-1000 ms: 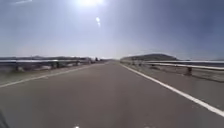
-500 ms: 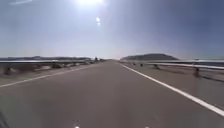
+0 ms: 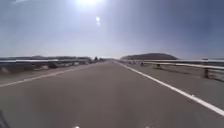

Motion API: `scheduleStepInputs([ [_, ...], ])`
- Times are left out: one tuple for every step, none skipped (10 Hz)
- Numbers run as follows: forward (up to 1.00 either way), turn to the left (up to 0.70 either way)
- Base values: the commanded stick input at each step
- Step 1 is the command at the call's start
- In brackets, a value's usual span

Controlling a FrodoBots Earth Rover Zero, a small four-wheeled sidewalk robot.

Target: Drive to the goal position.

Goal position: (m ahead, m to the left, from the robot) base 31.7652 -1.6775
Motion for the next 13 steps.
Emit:
scheduleStepInputs([
  [1.00,0.00],
  [1.00,0.00],
  [1.00,0.00],
  [1.00,0.00],
  [1.00,0.00],
  [1.00,0.00],
  [1.00,0.00],
  [1.00,0.00],
  [1.00,0.00],
  [1.00,0.00],
  [1.00,0.00],
  [1.00,0.00],
  [1.00,0.00],
])
